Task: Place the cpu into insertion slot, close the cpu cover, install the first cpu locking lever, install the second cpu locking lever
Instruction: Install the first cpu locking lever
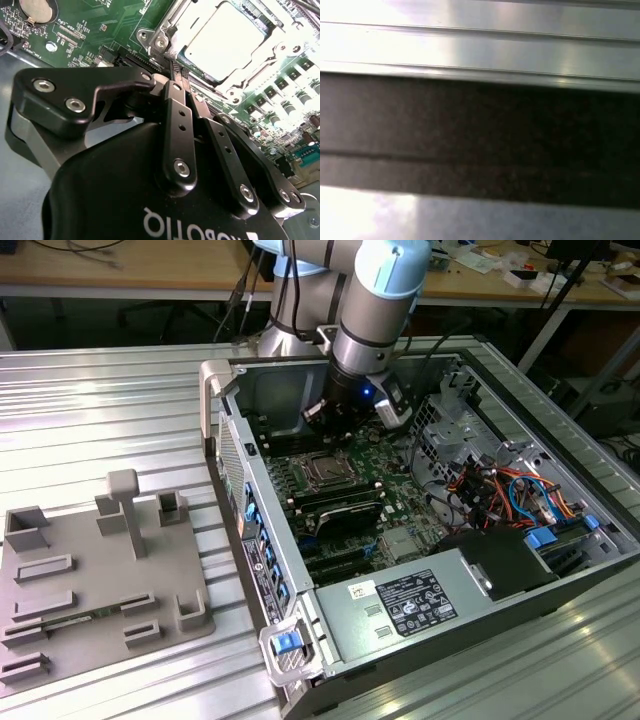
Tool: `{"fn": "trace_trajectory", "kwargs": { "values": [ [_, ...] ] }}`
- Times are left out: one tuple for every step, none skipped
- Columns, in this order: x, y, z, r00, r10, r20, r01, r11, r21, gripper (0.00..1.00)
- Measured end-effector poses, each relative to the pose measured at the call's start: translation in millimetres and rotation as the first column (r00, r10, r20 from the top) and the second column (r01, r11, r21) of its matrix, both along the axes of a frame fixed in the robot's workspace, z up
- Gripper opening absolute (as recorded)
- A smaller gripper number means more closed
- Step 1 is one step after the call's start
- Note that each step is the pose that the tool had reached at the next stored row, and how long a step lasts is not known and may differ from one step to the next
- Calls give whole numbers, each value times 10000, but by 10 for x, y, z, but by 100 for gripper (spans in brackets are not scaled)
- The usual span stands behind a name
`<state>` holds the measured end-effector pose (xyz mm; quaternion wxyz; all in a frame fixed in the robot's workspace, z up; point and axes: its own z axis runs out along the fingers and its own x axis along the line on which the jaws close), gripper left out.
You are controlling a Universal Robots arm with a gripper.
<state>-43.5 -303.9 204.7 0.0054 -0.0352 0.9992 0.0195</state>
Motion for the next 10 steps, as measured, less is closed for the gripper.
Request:
{"fn": "trace_trajectory", "kwargs": {
  "values": [
    [3, -1, -5, 10000, 0, -2, 0, 10000, -13, 11],
    [4, -1, -8, 10000, -1, -3, 1, 10000, -22, 11],
    [6, -1, -12, 10000, -2, -2, 2, 10000, -30, 11],
    [7, 0, -14, 10000, -3, 0, 3, 10000, -34, 11],
    [8, 0, -17, 10000, -2, 1, 2, 10000, -39, 11],
    [9, 0, -20, 10000, -1, 1, 1, 10000, -49, 11],
    [9, 0, -22, 10000, -1, 0, 1, 10000, -57, 11],
    [11, 0, -29, 10000, 0, 1, 0, 10000, -77, 11],
    [12, 0, -37, 10000, 1, 1, -1, 10000, -96, 11],
    [13, 1, -46, 10000, -1, -2, 1, 9999, -116, 11]
  ]
}}
